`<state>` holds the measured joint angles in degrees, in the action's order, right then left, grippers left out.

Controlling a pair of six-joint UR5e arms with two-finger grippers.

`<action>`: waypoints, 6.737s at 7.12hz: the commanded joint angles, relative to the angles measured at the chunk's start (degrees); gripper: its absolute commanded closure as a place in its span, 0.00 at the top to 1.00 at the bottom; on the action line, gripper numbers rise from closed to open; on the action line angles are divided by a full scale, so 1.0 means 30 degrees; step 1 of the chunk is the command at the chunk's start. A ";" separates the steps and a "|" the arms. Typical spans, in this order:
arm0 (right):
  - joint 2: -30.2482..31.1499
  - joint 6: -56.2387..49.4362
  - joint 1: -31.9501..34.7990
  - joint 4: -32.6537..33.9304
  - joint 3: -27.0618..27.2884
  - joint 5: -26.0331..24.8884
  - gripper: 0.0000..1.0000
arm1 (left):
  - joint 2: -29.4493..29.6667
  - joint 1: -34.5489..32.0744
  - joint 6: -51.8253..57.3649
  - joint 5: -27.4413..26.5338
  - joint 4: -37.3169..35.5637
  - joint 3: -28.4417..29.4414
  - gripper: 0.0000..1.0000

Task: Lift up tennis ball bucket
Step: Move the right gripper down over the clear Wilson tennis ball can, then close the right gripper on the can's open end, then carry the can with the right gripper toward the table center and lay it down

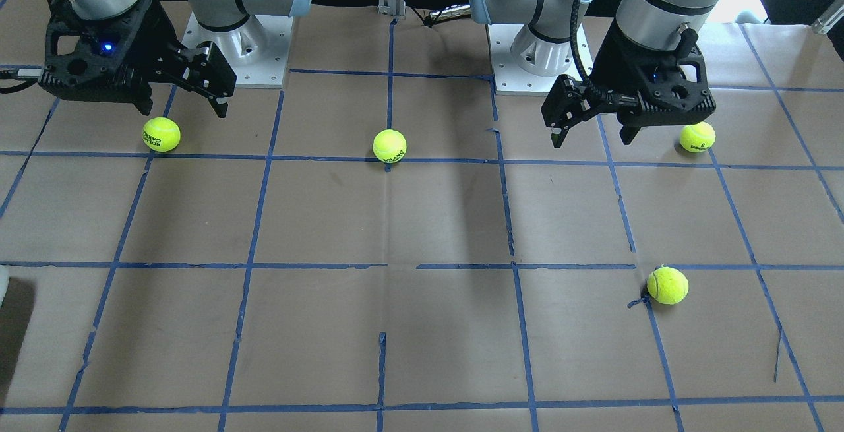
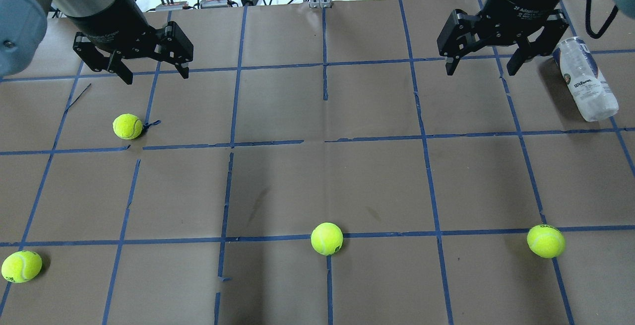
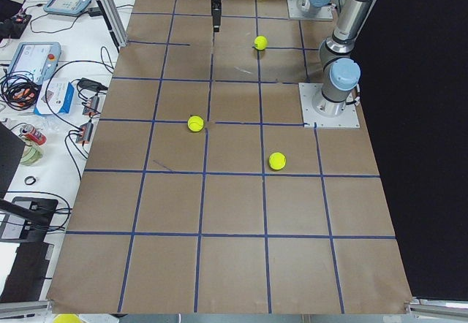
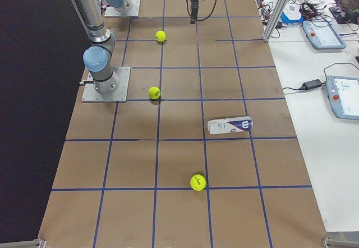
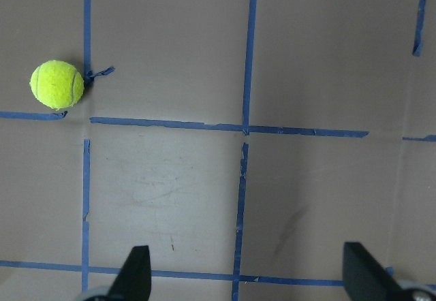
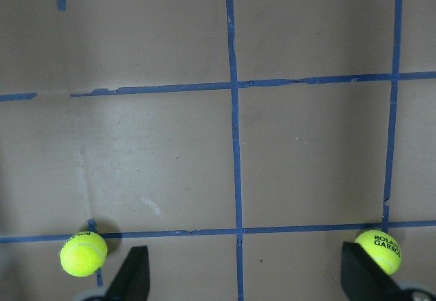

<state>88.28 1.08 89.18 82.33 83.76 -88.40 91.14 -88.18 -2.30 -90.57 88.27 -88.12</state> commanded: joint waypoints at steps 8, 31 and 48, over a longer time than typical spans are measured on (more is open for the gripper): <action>-0.3898 -0.2694 -0.3960 0.1144 -0.2604 -0.0648 1.00 | 0.0206 0.0007 0.0006 0.0014 -0.0186 0.0046 1.00; -1.4631 -1.4040 -1.0626 1.4689 -0.4600 0.2746 0.64 | 0.0235 0.0066 0.0006 0.0044 -0.0215 0.0341 1.00; -1.0468 -2.4852 0.6480 1.3838 0.0907 0.7552 0.46 | 0.0235 0.0095 0.0006 0.0014 -0.0215 0.0341 1.00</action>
<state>57.50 -73.22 107.73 123.97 85.94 -66.31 91.81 -87.89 -2.28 -90.53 87.63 -87.17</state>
